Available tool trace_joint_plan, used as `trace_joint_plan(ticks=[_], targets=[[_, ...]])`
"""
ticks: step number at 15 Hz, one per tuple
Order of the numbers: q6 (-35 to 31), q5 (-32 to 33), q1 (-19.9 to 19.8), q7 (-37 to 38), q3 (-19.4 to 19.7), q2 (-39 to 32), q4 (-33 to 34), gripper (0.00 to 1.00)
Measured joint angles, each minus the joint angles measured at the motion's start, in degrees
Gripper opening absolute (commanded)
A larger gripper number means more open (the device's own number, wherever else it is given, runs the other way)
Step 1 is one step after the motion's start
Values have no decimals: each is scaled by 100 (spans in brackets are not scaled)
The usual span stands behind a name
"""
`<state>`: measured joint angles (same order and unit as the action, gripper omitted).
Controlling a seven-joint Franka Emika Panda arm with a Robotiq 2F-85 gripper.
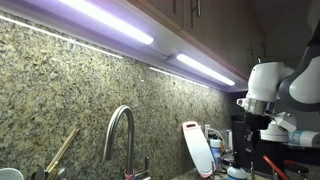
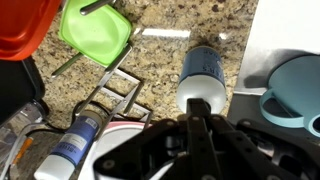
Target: Press the pump on the bottle
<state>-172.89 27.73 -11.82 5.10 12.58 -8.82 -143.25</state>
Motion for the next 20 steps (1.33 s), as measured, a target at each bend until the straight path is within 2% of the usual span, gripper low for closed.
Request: trace_joint_plan(ticks=[13,20], targets=[[-181,3,29,-4,-41,119,-68,0],[-366,-244,23,-11,-249,162,-36,0]])
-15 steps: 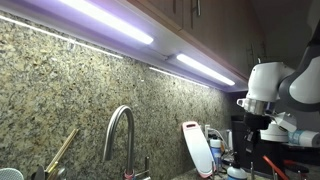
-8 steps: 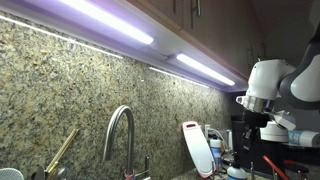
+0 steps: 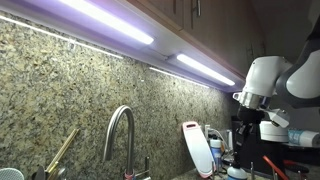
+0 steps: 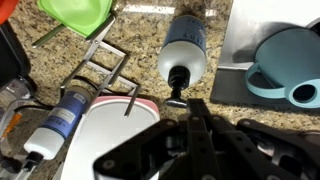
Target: Press the pump on the bottle
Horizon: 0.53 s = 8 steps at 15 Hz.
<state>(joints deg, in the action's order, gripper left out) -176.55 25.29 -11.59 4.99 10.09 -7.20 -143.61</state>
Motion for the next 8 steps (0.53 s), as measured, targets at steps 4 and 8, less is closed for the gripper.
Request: trace_joint_plan(ticks=[4,8], targets=[[-25,-210,-4,-1,-74,0,82,0],[-26,-430,-25,-7,-107,-3,205,0]])
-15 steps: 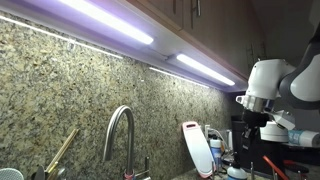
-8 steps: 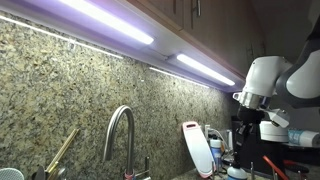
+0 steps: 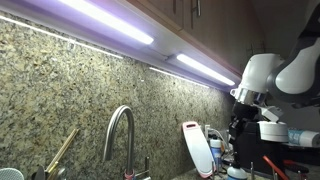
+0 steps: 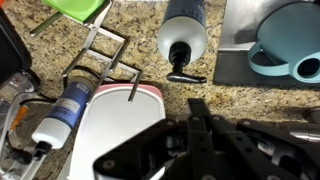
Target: Press the pump on the bottle
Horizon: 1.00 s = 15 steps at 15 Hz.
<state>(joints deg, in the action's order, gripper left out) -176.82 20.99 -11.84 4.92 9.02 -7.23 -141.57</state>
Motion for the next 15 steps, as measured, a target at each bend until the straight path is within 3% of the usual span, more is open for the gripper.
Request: trace_joint_plan(ticks=[15], targets=[[5,-91,-240,2,9,-273,328,0]])
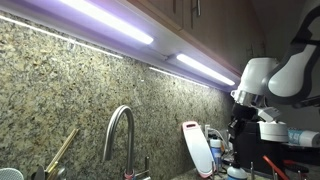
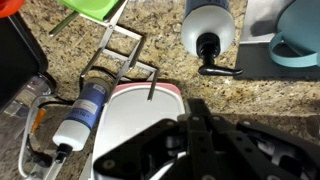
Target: Press the pump on the bottle
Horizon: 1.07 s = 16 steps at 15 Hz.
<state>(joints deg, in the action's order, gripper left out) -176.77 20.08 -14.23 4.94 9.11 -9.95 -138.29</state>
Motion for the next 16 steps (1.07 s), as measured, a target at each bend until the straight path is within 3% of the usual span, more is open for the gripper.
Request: trace_joint_plan(ticks=[16], targets=[[6,14,-20,2,31,-145,103,0]])
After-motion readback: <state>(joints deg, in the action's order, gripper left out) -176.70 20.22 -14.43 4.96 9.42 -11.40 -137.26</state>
